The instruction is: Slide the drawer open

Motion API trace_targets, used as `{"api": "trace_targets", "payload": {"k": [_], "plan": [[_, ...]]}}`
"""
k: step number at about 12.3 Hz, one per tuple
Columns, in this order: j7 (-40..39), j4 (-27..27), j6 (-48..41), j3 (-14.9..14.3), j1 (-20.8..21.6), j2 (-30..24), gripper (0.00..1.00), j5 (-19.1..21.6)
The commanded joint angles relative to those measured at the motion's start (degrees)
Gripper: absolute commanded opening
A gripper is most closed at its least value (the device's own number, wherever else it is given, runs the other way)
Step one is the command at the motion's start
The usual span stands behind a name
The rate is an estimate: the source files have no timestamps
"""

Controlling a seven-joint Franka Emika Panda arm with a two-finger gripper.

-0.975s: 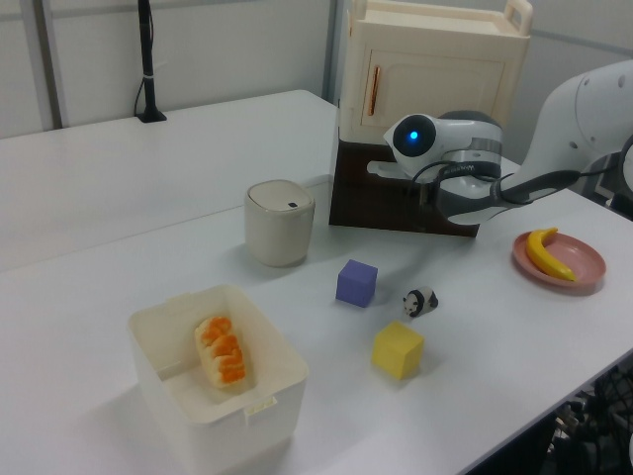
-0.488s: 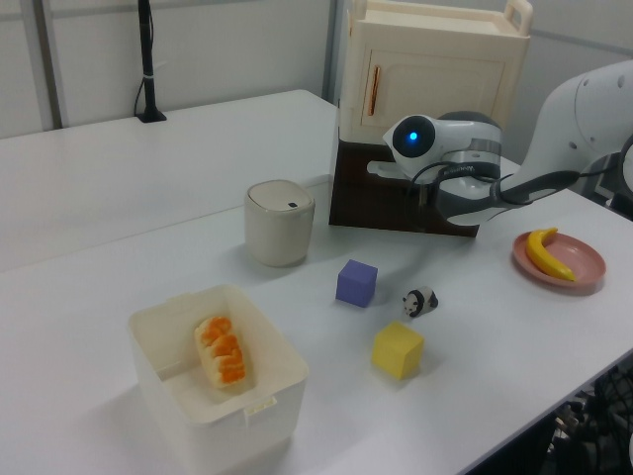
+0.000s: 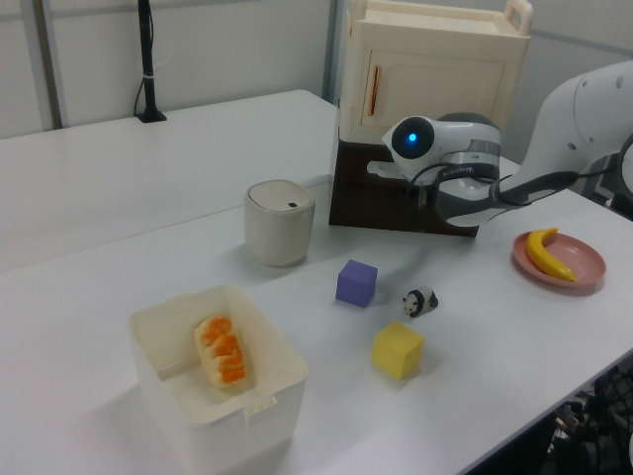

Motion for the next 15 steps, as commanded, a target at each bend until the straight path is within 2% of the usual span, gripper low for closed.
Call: {"api": "trace_targets", "payload": {"k": [1,3,5,7,11,15], "plan": [[-0.16,-0.54,0.8,0.32,0.38,-0.57,0.28,-0.39],[1.85,-0.54,0.8,0.41,0.38,-0.57,0.2,-0.31],[2.04,-0.46,0.8,0.41,0.3,-0.57,0.16,-0.31],[2.12,-0.46,0.8,0.41,0.3,-0.48,0.16,-0.39],[2.12,-0.46,0.89,0.41,0.21,-0.48,0.08,-0.31],[2.12,-0.46,0.89,0.41,0.29,-0.66,0.07,-0.22]]}}
